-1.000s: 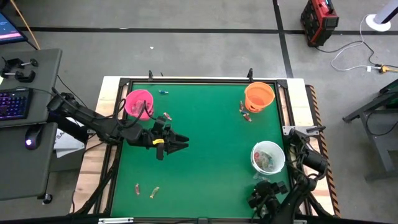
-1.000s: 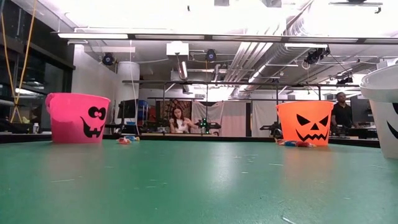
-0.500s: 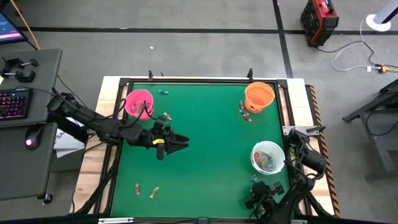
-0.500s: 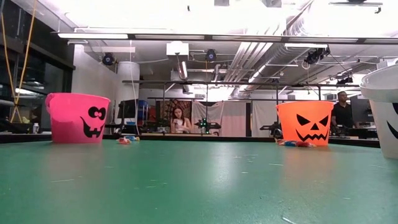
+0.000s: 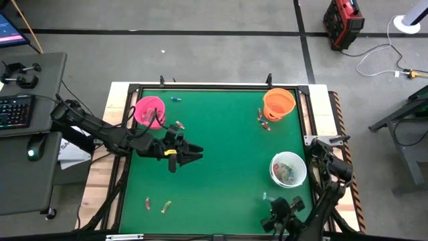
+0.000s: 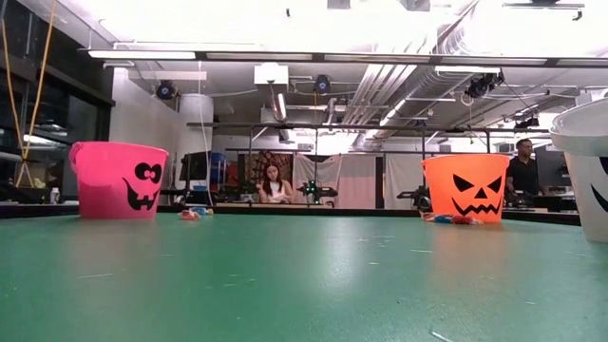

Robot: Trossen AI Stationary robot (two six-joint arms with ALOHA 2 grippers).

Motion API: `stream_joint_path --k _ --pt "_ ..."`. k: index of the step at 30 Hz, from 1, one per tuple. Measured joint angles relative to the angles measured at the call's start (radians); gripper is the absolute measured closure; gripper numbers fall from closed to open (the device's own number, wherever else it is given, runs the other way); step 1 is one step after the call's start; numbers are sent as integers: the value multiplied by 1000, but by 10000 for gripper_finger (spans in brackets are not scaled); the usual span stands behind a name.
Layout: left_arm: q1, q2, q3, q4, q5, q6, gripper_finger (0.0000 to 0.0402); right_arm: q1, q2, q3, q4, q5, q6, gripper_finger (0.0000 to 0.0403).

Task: Sort candy by brand, put in halloween buckets
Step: Put the blue gummy into the white bucket

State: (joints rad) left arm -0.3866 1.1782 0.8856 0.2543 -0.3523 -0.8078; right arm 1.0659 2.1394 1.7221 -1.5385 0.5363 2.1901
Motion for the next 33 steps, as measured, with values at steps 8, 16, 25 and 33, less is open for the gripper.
stream_joint_path --k 8,16,25,33 --pt "0 0 0 0 0 1 204 -42 -65 174 -17 253 -204 402" --pt "0 0 0 32 15 87 204 -99 -315 154 -31 195 -378 403" --pt "-32 0 0 44 109 136 204 -83 -787 -395 26 -93 -37 403" --pt "-125 0 -2 40 35 193 204 -90 -1104 -702 302 -291 11 403"
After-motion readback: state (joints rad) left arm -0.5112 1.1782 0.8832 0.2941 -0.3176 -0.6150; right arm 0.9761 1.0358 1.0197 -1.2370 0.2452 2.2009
